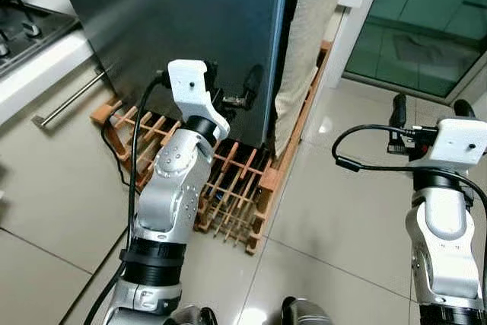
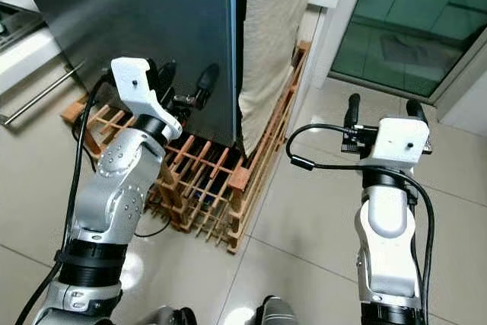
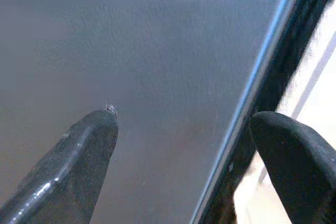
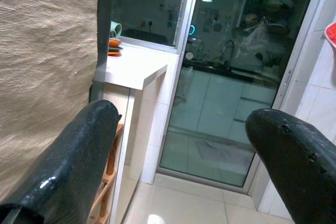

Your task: Restocking fridge

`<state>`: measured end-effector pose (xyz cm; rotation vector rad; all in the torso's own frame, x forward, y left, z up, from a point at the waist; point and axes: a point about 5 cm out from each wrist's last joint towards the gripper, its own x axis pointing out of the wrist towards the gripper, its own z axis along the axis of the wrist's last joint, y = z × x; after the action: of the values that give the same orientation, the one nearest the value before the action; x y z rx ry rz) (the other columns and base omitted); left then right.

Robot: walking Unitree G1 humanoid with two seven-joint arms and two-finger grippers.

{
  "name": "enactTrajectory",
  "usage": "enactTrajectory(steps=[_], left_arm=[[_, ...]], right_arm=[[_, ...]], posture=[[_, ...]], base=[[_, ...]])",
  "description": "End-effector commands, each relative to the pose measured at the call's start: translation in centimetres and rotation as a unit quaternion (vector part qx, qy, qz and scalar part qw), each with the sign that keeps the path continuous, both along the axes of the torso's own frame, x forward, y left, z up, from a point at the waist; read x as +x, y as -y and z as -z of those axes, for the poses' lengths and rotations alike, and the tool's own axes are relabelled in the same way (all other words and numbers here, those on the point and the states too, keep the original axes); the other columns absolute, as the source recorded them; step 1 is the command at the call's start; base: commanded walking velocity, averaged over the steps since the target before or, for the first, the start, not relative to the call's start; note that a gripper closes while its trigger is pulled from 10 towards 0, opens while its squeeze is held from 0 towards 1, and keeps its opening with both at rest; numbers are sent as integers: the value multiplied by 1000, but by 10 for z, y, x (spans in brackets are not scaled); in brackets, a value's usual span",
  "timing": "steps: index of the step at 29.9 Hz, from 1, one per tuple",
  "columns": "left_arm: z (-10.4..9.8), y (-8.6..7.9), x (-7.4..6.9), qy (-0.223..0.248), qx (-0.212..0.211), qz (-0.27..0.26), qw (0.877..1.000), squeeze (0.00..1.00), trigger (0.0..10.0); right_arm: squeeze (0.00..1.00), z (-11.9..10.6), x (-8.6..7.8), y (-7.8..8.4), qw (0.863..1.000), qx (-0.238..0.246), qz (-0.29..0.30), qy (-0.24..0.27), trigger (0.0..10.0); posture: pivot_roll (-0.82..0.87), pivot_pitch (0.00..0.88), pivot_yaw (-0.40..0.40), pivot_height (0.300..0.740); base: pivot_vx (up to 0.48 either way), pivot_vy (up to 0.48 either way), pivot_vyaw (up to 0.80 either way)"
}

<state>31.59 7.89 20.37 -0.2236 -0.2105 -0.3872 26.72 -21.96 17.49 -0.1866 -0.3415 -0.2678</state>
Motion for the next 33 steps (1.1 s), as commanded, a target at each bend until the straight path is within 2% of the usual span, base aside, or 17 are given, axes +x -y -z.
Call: enactTrajectory(steps=[1, 9, 12, 16, 18, 22, 25, 28, 33], left_arm=[[-2, 2, -3, 5, 7, 0, 1000, 0, 10000], [6, -8, -2, 3, 14, -18, 1000, 0, 10000], [9, -18, 0, 0, 21, -26, 999, 0, 10000], [24, -30, 2, -28, 17, -21, 999, 0, 10000], [28, -28, 1, -35, 12, -15, 999, 0, 10000], [33, -40, 6, -36, 24, -30, 999, 0, 10000], [34, -37, 8, -38, 24, -28, 999, 0, 10000], [34, -30, 8, -39, 13, -27, 999, 0, 10000], [32, -21, 3, -38, 6, -2, 999, 0, 10000]], right_arm=[[467, 5, 1, 0, 1000, 6, 0, -14, 10000], [471, 4, 8, -8, 1000, 13, -14, -16, 10000], [471, 2, 11, -13, 1000, 10, -22, -15, 10000], [475, 3, 13, -21, 999, 7, -45, -23, 10000], [482, 3, 13, -20, 999, 4, -49, -24, 10000], [475, 2, 19, -35, 997, 8, -68, -22, 10000], [478, 4, 22, -39, 997, 2, -76, -24, 10000], [482, 7, 25, -34, 997, 6, -69, -28, 10000], [482, 11, 25, -31, 998, 14, -51, -27, 10000]], posture=[[-214, 117, 33, 732], [-191, 93, 16, 732], [-167, 96, 3, 732], [-163, 106, -22, 732], [-163, 106, -22, 732], [-178, 98, -37, 732], [-169, 87, -24, 732], [-161, 79, -7, 732], [-158, 72, 39, 732]], base=[[0, 0, 0], [0, 0, 0], [0, 0, 0], [0, 0, 0], [0, 0, 0], [0, 0, 0], [0, 0, 0], [0, 0, 0], [0, -472, 0]])
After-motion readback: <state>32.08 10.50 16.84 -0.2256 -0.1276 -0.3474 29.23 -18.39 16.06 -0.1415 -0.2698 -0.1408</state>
